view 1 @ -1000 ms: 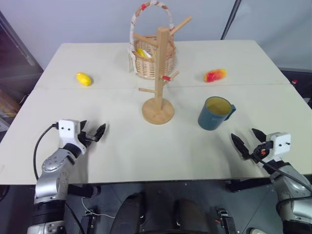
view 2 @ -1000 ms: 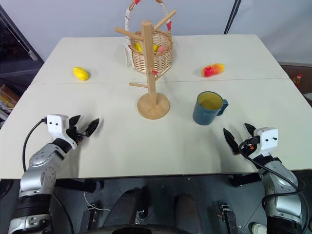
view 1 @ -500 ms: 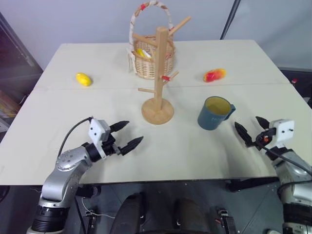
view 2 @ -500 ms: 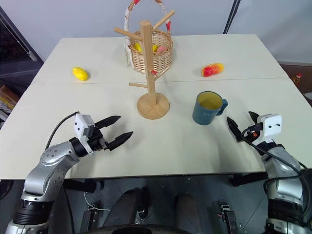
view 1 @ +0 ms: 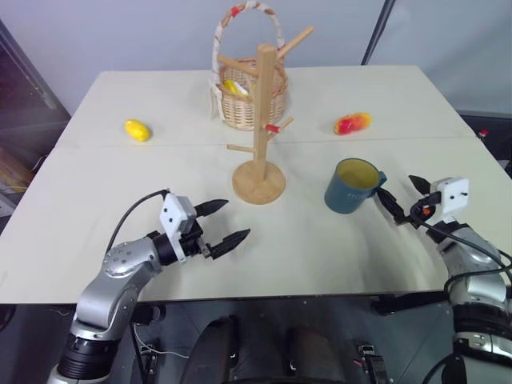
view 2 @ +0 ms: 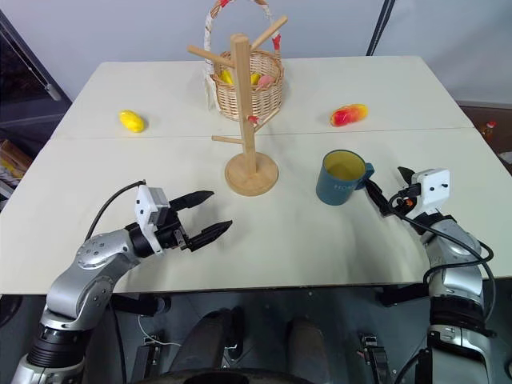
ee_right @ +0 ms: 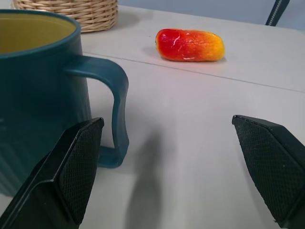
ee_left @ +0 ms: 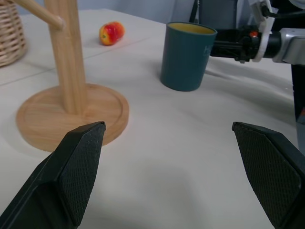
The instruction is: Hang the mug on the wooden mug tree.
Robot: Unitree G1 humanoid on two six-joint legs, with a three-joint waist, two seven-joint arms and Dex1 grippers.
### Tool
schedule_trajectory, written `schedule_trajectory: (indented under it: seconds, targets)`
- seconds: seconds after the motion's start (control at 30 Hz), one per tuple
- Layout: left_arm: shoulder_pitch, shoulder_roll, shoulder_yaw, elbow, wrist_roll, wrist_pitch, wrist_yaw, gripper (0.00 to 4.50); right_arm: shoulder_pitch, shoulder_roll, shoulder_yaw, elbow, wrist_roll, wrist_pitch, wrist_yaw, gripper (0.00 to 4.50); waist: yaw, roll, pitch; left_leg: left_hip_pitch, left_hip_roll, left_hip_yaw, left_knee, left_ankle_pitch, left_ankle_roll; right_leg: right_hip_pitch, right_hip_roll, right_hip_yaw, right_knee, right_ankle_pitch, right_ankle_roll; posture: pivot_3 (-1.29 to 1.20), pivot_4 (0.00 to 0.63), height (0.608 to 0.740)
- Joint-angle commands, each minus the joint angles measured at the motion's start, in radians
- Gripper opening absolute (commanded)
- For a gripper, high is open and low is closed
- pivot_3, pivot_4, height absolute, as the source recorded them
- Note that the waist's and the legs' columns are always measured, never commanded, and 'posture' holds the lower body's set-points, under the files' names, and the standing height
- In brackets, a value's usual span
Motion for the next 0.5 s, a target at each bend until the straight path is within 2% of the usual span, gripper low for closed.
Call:
schedule_trajectory:
  seconds: [0.03, 0.47, 0.5]
  targets:
    - [-0.018, -0.003, -0.001, -0.039, -0.017, -0.006, -0.003, 4.5, -0.05, -0.011, 0.008, 0.038, -0.011, -0.037, 0.008, 4.49, -0.001, 0.0, 0.0, 0.0, 0.0, 0.0, 0.0, 0.0, 0.0, 0.0, 0.0, 0.0, 0.0, 0.0, 0.0, 0.0, 0.15, 0.74]
    - [-0.02, -0.005, -0.002, -0.042, -0.008, -0.016, 0.005, 4.5, -0.214, 0.018, 0.063, 0.291, -0.031, -0.118, 0.065, 4.49, -0.004, 0.0, 0.0, 0.0, 0.0, 0.0, 0.0, 0.0, 0.0, 0.0, 0.001, 0.0, 0.0, 0.0, 0.001, 0.0, 0.15, 0.74]
    - [-0.018, -0.005, -0.002, -0.043, -0.007, -0.017, 0.005, 4.5, -0.222, 0.019, 0.065, 0.305, -0.029, -0.122, 0.074, 4.25, -0.004, 0.0, 0.0, 0.0, 0.0, 0.0, 0.0, 0.0, 0.0, 0.0, 0.001, 0.0, 0.0, 0.0, 0.001, 0.0, 0.15, 0.74]
